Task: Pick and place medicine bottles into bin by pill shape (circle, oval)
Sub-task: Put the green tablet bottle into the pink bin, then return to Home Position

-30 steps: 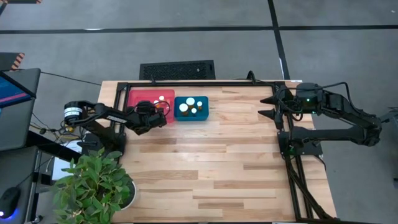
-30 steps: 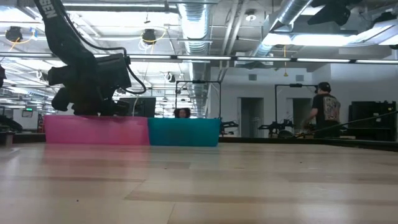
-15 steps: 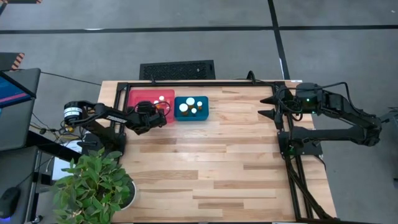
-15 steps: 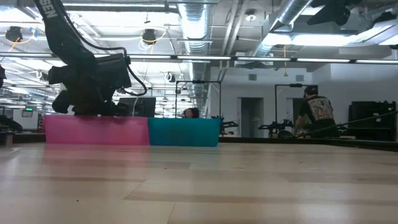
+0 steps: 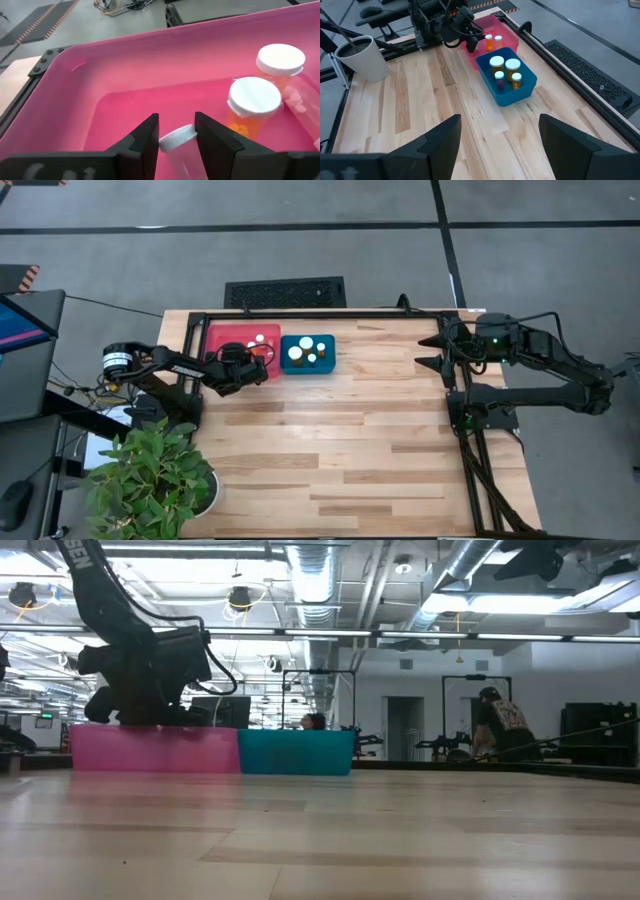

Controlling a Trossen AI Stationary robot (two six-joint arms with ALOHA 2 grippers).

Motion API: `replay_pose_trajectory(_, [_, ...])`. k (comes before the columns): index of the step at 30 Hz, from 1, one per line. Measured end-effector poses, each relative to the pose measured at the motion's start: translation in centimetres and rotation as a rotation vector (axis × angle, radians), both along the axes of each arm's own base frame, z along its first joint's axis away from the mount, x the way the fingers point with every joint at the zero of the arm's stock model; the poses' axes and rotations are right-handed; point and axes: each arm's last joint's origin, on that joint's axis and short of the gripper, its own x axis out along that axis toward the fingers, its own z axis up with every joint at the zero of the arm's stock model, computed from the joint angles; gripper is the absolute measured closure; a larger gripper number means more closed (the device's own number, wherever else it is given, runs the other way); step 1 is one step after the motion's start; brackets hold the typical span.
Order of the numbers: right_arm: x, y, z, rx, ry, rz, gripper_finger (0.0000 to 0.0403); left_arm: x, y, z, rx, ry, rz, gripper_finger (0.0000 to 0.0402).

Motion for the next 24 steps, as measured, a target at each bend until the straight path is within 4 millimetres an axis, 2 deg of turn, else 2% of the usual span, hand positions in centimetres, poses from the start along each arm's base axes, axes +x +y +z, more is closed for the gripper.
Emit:
replay_pose_trajectory(11, [0.0, 0.0, 0.0, 0.0, 0.001, 0.0, 0.0127, 0.9, 0.3, 0.8, 0.013, 0.013, -0.021, 0.0241])
replay_pose_trajectory(18, [0.0, 0.0, 0.0, -0.002, 0.001, 0.001, 0.0127, 1.5, 0.3, 1.4, 0.019, -0.003, -0.031, 0.0237])
replay_pose_trajectory(24, [0.0, 0.0, 0.0, -0.002, 0.001, 0.001, 0.0127, 3.2, 0.4, 3.1, 0.022, 0.021, -0.078, 0.0236])
